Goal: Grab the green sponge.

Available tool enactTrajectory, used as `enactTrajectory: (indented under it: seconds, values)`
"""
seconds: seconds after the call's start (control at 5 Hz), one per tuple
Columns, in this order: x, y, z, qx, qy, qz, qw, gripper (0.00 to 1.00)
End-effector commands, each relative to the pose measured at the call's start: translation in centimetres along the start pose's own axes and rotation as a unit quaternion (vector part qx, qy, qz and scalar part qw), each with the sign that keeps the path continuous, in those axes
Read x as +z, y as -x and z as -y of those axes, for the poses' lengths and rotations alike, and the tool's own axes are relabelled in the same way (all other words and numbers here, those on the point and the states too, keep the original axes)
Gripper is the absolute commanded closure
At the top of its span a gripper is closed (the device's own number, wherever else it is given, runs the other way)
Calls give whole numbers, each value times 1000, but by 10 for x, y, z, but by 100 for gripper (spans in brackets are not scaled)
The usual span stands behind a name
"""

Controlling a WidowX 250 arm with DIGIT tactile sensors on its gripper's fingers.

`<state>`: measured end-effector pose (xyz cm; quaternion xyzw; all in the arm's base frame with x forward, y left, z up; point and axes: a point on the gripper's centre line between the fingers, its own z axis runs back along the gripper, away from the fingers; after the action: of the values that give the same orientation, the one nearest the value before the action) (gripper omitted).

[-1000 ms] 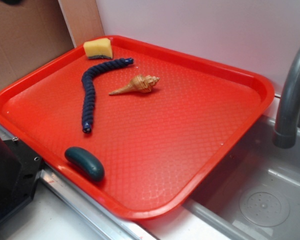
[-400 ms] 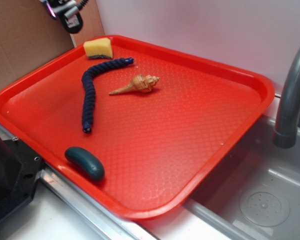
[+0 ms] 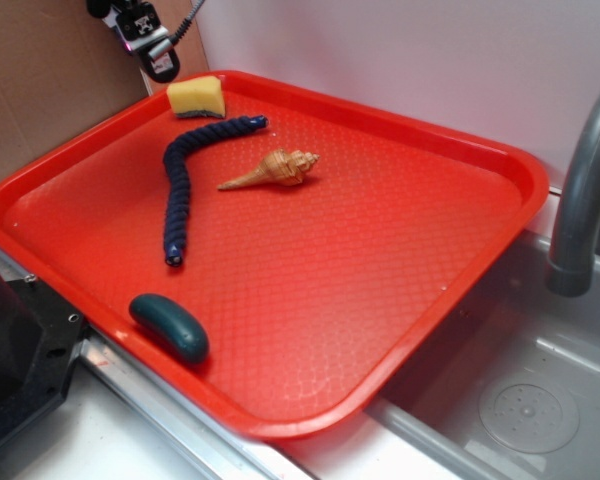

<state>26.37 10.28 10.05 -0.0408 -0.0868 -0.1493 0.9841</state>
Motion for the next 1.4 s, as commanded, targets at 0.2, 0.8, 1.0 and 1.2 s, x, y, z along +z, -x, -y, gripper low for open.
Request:
enactTrajectory:
  seconds: [0.2, 0.8, 1.0, 1.2]
  values:
    - [-34, -42, -29, -141, -44, 43, 988, 0]
    - [-54, -28, -57, -136, -65, 43, 988, 0]
    - [-58, -21, -60, -137, -67, 58, 987, 0]
    - [-69, -12, -58, -141, -58, 75, 985, 0]
